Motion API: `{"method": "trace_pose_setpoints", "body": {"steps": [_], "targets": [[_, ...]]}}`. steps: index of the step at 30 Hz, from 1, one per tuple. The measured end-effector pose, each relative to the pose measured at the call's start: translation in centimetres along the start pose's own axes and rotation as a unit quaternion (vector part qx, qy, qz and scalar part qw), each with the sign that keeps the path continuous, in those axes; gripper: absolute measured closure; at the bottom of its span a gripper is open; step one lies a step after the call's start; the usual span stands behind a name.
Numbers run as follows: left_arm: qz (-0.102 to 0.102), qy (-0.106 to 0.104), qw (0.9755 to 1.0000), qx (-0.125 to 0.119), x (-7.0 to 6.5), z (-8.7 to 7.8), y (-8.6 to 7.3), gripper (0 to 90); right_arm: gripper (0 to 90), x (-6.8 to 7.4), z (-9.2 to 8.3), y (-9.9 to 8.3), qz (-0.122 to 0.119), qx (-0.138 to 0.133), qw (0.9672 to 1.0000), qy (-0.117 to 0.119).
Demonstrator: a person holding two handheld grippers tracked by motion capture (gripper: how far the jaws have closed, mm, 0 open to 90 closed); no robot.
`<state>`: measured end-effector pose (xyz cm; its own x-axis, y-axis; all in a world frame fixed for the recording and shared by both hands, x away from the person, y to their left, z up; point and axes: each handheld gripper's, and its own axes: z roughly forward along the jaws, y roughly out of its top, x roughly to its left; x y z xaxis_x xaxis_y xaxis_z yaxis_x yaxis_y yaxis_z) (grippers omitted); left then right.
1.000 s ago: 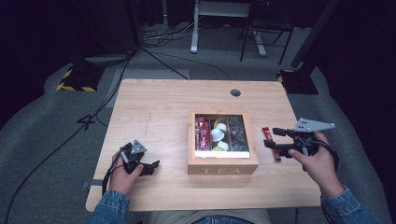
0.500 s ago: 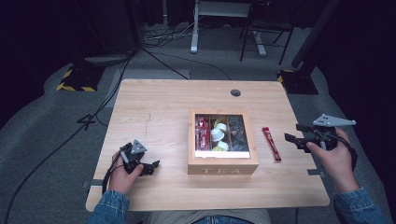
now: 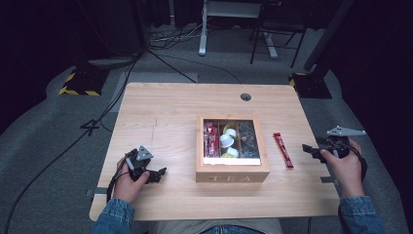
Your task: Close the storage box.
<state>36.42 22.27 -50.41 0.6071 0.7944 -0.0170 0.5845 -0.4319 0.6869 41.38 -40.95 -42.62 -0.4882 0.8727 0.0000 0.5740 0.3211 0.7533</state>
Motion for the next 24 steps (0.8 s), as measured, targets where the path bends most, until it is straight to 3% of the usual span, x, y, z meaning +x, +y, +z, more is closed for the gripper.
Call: {"method": "trace_pose_setpoints", "body": {"steps": [17, 21, 24], "targets": [[-0.001, -0.001, 1.0000, 0.002, 0.0, 0.0, 0.0, 11.4, 27.8, -1.1, 3.1, -3.5, 0.021, 0.002, 0.9997, -0.012], [0.000, -0.001, 1.0000, 0.002, 0.0, 0.0, 0.0, 11.4, 27.6, -1.2, 3.6, -4.4, 0.029, 0.003, 0.9996, -0.003], [0.000, -0.001, 1.0000, 0.002, 0.0, 0.0, 0.0, 11.4, 26.8, -1.2, 3.9, -5.2, 0.020, 0.010, 0.9997, -0.006]]}}
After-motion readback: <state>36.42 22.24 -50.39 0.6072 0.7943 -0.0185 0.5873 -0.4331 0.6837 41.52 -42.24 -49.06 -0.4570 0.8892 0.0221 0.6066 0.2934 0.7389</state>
